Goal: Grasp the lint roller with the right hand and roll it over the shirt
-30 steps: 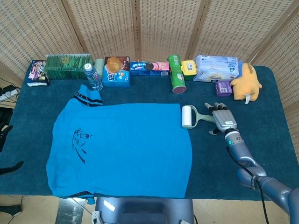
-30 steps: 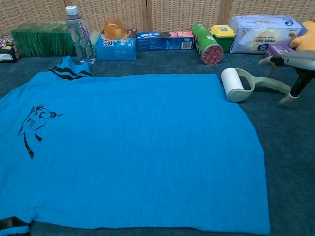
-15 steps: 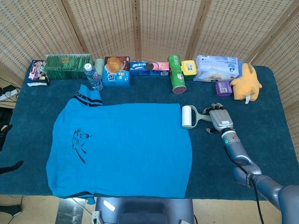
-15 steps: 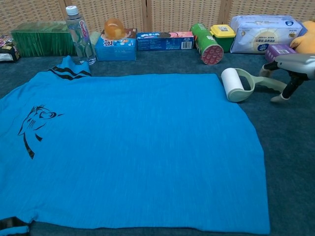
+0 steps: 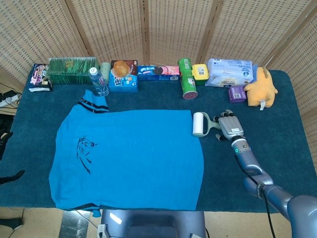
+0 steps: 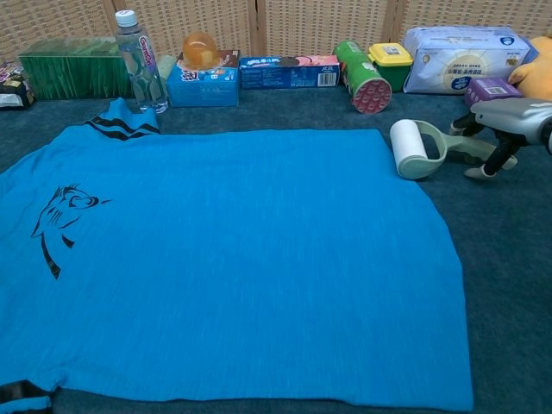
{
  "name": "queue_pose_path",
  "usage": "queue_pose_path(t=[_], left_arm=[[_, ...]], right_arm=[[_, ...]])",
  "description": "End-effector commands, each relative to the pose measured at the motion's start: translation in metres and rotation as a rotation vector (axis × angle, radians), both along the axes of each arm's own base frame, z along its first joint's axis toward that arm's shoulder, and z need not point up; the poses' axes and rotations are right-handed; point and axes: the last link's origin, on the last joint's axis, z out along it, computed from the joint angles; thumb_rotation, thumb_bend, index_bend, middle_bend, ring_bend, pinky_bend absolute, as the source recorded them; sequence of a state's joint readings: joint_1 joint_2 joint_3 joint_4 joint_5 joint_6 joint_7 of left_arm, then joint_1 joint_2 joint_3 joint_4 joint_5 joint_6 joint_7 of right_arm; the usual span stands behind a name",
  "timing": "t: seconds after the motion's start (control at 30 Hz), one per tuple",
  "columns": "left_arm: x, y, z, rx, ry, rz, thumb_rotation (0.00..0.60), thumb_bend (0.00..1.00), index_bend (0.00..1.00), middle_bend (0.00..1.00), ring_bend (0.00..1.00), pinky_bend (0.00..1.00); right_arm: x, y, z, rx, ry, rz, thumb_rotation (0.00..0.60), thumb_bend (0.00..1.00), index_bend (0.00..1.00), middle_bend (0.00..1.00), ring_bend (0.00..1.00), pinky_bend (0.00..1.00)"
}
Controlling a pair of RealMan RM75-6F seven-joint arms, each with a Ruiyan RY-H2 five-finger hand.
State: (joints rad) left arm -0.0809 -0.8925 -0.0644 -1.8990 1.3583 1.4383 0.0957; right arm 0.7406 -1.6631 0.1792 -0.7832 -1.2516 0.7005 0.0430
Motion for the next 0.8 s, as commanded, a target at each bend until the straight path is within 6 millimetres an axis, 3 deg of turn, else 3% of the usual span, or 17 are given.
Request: queue_pose_path(t=[0.03,0.27,0.53,0.8], left_arm=[[0.0001,-0.0001,0.0003,0.001,-0.001,-0.001,0.6,0.11,0.0,0.0,0.0,0.08],[-0.0003,0.0002,0.001,0.004,-0.003,0.002,0.6,0.11,0.0,0.0,0.0,0.08],[-0.0004,-0.0002,0.0019,0.007,-0.007,0.002,0.6,0.12,0.0,0.0,0.0,0.08],[-0.0007,-0.0006,0.0025,0.007,-0.01,0.001,0.6,0.12,0.0,0.0,0.0,0.08]], right_arm=[[0.0001,-0.0003,-0.0018,0.001,0.001,0.001,0.6,0.39,0.38,0.53,0.21,0.09],[0.0016,0.0004,-0.0054,0.006,-0.007,0.006,0.6,0.54,0.41,0.57,0.23,0.1],[0.0037,0.0015,-0.0058,0.001,-0.003,0.025,0.6,0.57,0.44,0.62,0.29,0.13],[0.0059,0.0028,-0.0048,0.024,-0.019,0.026,0.6,0.55,0.41,0.6,0.38,0.27]])
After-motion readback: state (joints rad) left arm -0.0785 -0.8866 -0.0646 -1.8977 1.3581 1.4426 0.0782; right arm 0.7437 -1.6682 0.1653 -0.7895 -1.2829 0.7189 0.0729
